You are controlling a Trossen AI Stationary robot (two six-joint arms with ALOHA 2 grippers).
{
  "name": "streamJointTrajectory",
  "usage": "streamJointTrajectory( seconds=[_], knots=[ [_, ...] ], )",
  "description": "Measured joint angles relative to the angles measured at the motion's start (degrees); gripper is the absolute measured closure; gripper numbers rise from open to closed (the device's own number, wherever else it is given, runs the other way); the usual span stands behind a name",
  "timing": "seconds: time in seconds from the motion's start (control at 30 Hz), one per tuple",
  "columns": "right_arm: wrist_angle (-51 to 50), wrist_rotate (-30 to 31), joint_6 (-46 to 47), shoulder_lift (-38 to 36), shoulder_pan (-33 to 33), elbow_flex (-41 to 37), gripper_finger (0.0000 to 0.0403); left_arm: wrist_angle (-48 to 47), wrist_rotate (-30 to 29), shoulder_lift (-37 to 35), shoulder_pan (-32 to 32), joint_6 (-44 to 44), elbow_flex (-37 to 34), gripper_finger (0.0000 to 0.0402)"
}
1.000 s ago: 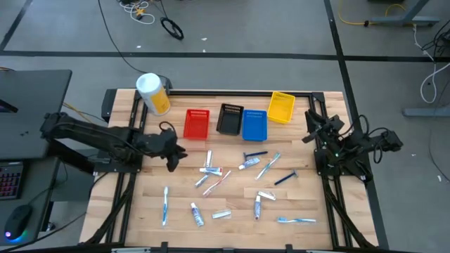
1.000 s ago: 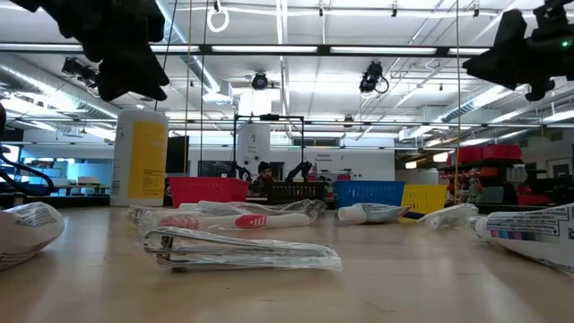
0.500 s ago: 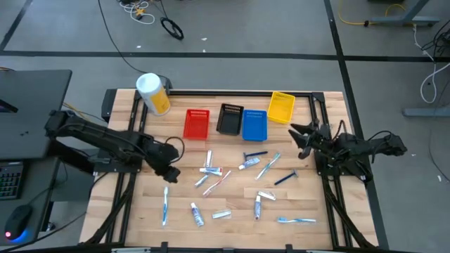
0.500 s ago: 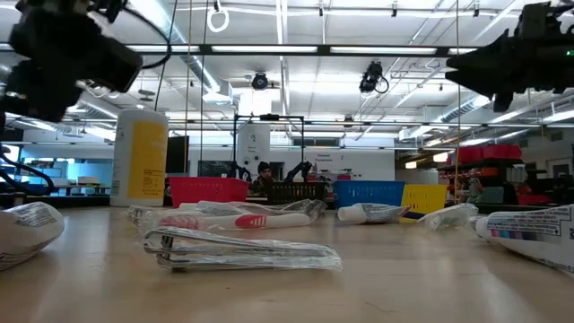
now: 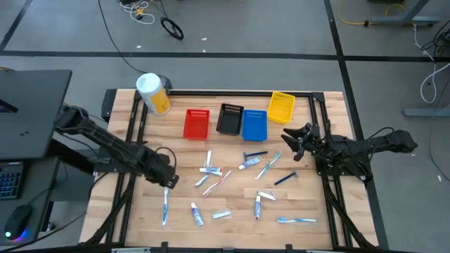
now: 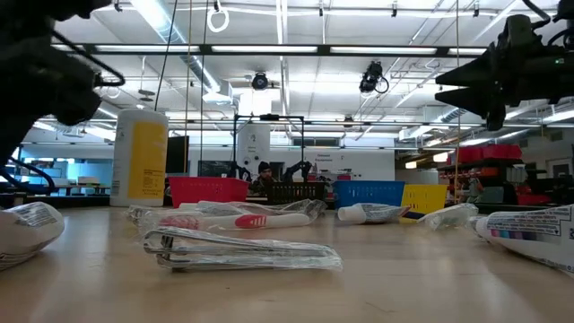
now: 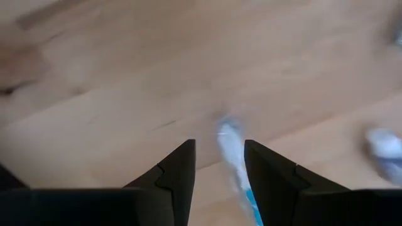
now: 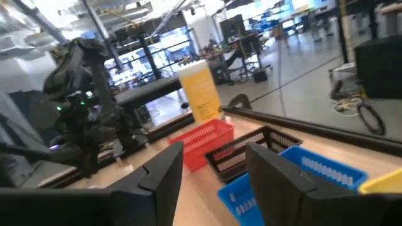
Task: Pick & Place Travel size toiletries
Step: Put the blue toothbrush into the red bin
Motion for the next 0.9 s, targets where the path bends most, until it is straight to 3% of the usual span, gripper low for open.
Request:
streamJointTrajectory(
  seconds=[0.27,0.4,0.53,0.67,0.9],
  knots=[
    [2.38,-1.22,0.75,3.91,0.04,0.0,0.022,7.26,0.13,7.98,-6.88,-6.76,0.24,0.0258],
    [3.75,-1.24,0.74,5.19,0.04,0.0,0.022,6.74,0.61,7.99,-8.24,-10.19,0.46,0.0258],
    [4.53,-1.22,0.62,6.04,0.04,0.0,0.022,7.48,-2.74,7.12,-9.55,-11.44,2.71,0.0258],
    [4.74,-0.91,-0.56,6.14,0.04,0.0,0.022,7.69,-7.25,7.32,-11.18,-11.94,5.14,0.0258],
    [5.3,-0.76,-2.17,6.24,0.04,0.0,0.022,15.34,-9.28,12.05,-13.39,-5.94,5.51,0.0258]
  ],
)
